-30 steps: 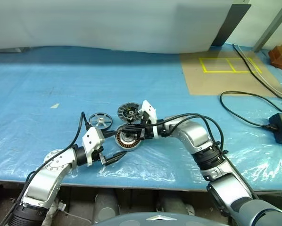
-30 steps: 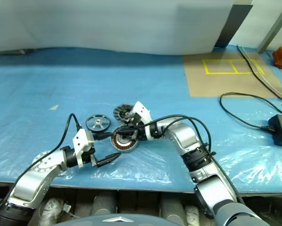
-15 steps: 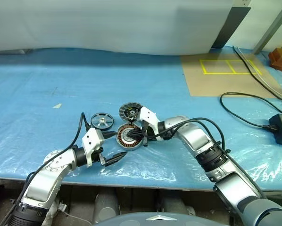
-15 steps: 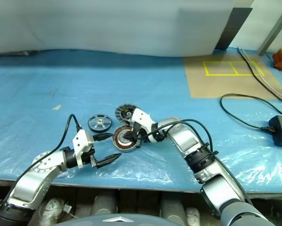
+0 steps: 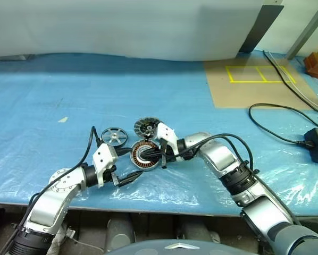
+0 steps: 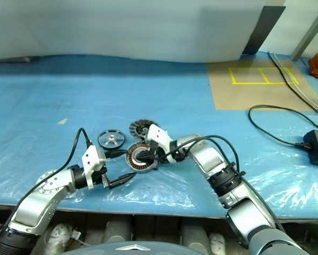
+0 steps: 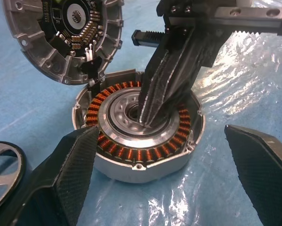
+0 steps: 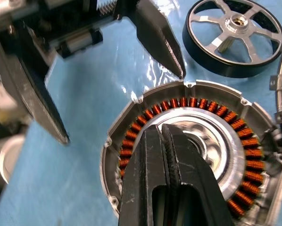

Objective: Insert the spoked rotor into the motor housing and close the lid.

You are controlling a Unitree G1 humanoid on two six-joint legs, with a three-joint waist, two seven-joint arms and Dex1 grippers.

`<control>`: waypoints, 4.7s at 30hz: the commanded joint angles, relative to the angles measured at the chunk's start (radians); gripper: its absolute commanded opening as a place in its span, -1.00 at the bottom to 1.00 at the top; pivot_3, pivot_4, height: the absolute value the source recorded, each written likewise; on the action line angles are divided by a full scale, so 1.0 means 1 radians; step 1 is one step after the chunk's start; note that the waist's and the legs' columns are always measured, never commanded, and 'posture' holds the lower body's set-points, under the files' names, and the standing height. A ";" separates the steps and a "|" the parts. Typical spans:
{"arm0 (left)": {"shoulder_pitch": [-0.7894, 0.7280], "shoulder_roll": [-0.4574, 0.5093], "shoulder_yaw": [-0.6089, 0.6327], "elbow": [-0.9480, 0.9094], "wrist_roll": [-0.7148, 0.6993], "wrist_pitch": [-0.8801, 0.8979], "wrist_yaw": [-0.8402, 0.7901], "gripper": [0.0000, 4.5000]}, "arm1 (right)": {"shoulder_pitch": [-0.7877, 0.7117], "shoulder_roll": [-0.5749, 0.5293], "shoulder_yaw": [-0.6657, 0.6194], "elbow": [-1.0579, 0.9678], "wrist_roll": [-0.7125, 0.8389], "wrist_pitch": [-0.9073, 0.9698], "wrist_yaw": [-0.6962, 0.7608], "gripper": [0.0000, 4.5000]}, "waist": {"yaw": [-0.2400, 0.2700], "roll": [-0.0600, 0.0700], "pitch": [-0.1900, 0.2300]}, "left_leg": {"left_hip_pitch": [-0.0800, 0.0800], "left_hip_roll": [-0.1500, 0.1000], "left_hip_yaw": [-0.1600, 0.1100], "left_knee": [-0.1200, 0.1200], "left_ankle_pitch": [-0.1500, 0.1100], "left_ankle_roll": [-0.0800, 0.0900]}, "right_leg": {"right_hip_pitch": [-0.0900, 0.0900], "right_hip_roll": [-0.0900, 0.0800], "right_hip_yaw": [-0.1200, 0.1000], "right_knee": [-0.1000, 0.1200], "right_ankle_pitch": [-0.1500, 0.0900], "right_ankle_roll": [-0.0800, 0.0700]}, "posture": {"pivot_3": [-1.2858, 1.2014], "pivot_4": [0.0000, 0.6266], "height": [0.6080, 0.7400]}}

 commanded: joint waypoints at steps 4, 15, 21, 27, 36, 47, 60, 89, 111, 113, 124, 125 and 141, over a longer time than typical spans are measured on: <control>0.005 0.002 0.017 -0.011 -0.010 -0.013 0.001 1.00 | 0.032 -0.013 0.040 0.133 -0.076 0.032 -0.021 -0.99 | 0.002 0.000 -0.006 | 0.010 -0.001 0.001 -0.002 0.000 0.000 | 0.011 -0.001 0.001 -0.005 -0.004 -0.001 | 0.03 -0.52 1.00; -0.009 -0.004 0.010 -0.003 -0.009 -0.013 -0.003 1.00 | -0.013 0.101 -0.219 0.002 0.224 0.231 0.021 -0.99 | -0.002 -0.001 -0.006 | -0.006 0.000 0.001 0.001 0.000 0.000 | -0.007 0.001 0.001 0.000 0.000 0.001 | 0.03 -0.52 1.00; -0.010 -0.004 0.008 -0.001 -0.009 -0.013 -0.005 1.00 | 0.028 0.015 0.011 0.044 -0.015 0.106 -0.021 -0.99 | -0.001 -0.001 -0.006 | -0.006 0.001 0.000 -0.003 -0.001 -0.001 | -0.007 0.003 0.000 -0.001 0.000 0.001 | 0.03 -0.52 1.00; -0.010 -0.008 0.006 -0.004 -0.008 -0.012 0.000 1.00 | 0.063 -0.035 0.108 0.136 -0.132 0.026 -0.032 -0.99 | -0.014 0.002 -0.012 | 0.016 0.000 0.001 -0.004 -0.001 -0.001 | 0.012 0.000 0.002 -0.002 -0.010 0.002 | 0.03 -0.52 1.00; -0.013 -0.011 0.006 0.007 -0.003 -0.019 -0.001 1.00 | 0.014 0.035 -0.170 -0.044 0.193 0.227 0.041 -0.99 | -0.002 -0.002 -0.006 | -0.001 0.001 0.001 -0.001 0.000 0.001 | -0.003 0.001 0.002 -0.003 0.001 -0.004 | 0.03 -0.52 1.00; -0.012 -0.008 0.006 -0.001 -0.007 -0.018 -0.006 1.00 | 0.007 0.095 -0.179 -0.093 0.213 0.232 -0.024 -0.99 | -0.021 -0.002 -0.006 | -0.007 0.002 0.000 -0.004 -0.002 -0.003 | -0.009 0.003 0.000 -0.005 0.003 0.000 | 0.03 -0.52 1.00; -0.007 0.042 0.028 -0.017 -0.047 0.023 -0.049 1.00 | -0.014 0.102 -0.115 -0.038 0.145 0.145 -0.009 -0.99 | -0.024 -0.002 -0.005 | -0.007 0.002 0.000 -0.002 -0.002 -0.003 | -0.009 0.003 0.000 -0.003 0.003 0.000 | 0.03 -0.52 1.00; 0.005 0.027 0.015 -0.029 -0.036 0.016 -0.023 1.00 | -0.039 0.138 -0.244 -0.058 0.296 0.291 0.012 -0.99 | -0.023 0.000 -0.006 | -0.004 0.002 0.001 -0.001 -0.001 -0.001 | -0.007 0.003 0.001 -0.001 0.001 -0.001 | 0.03 -0.52 1.00; -0.009 0.015 0.008 -0.007 -0.026 0.009 -0.021 1.00 | -0.027 0.134 -0.220 -0.055 0.274 0.283 -0.022 -0.99 | -0.024 0.001 -0.005 | -0.004 0.001 0.001 -0.001 -0.001 -0.002 | -0.007 0.001 0.001 -0.001 -0.001 -0.005 | 0.03 -0.52 1.00; -0.013 0.013 0.007 -0.005 -0.025 0.009 -0.022 1.00 | -0.036 0.140 -0.241 -0.066 0.298 0.301 -0.020 -0.99 | -0.024 0.001 -0.005 | -0.004 0.001 0.000 -0.001 -0.001 -0.002 | -0.007 0.002 0.001 -0.001 0.001 -0.001 | 0.03 -0.52 1.00; -0.001 0.005 0.006 -0.018 -0.022 0.012 -0.014 1.00 | -0.001 0.072 0.068 0.179 -0.073 0.114 -0.160 -0.99 | -0.031 0.001 -0.007 | 0.001 0.001 0.001 -0.003 -0.001 -0.002 | -0.004 0.002 0.000 -0.001 0.001 -0.001 | 0.03 -0.52 1.00; 0.001 0.005 0.006 -0.020 -0.023 0.013 -0.014 1.00 | 0.000 0.079 0.048 0.165 -0.050 0.116 -0.153 -0.99 | -0.029 0.001 -0.007 | 0.006 0.001 0.001 -0.004 -0.002 -0.002 | 0.000 0.003 0.001 -0.001 -0.002 -0.005 | 0.03 -0.52 1.00; -0.012 0.003 0.007 -0.007 -0.021 0.008 -0.018 1.00 | 0.009 0.153 -0.229 -0.049 0.256 0.266 -0.091 -0.99 | -0.025 -0.004 0.005 | -0.007 0.002 0.000 -0.003 -0.001 -0.002 | -0.011 0.004 0.000 -0.005 0.007 -0.002 | 0.03 -0.52 1.00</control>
